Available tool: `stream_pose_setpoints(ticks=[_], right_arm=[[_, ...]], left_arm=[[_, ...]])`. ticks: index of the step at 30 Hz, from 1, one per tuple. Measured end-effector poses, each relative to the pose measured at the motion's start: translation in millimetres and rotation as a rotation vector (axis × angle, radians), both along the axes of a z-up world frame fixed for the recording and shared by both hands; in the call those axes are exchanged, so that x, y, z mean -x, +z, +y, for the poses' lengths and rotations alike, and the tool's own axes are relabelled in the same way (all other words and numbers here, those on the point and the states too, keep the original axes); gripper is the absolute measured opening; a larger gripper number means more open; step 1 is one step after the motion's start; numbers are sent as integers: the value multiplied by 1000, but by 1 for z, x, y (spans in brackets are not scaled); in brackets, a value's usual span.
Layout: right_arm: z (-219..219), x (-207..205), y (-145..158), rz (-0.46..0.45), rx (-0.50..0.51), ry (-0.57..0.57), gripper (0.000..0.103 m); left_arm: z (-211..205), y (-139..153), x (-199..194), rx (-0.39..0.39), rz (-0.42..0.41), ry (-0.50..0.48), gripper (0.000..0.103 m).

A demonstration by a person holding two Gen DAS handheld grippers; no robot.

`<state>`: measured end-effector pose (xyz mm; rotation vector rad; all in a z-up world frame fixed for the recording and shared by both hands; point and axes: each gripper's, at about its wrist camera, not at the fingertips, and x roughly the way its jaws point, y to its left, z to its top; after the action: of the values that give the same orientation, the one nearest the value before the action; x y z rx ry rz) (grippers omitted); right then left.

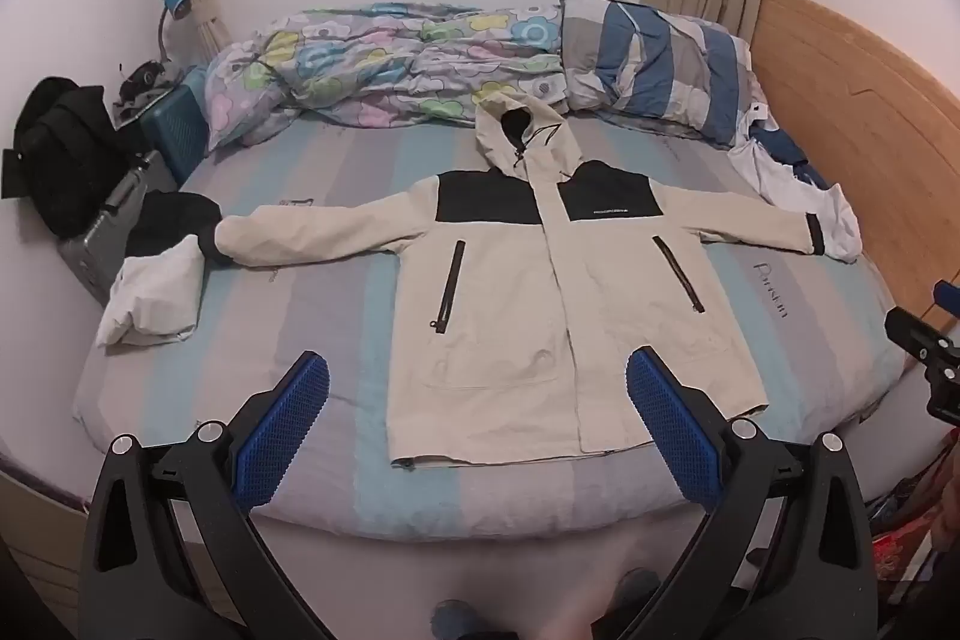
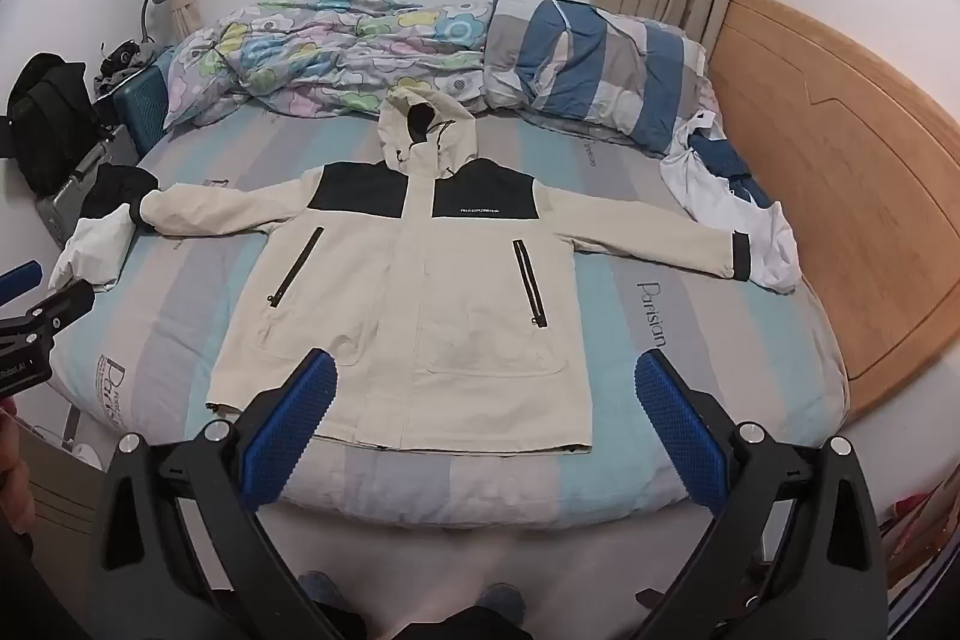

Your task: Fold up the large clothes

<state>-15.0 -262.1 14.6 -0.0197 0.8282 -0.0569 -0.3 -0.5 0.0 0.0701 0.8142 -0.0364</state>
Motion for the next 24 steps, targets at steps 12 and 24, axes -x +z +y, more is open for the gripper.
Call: stream_pose_setpoints(ticks=[12, 24], right_arm=[[0, 0, 1, -3, 2, -1, 96], [-6, -6, 7, -6, -7, 2, 96]], left_arm=[[5, 0, -3, 33, 13, 7, 97], [0, 3, 0, 24, 9, -5, 97]])
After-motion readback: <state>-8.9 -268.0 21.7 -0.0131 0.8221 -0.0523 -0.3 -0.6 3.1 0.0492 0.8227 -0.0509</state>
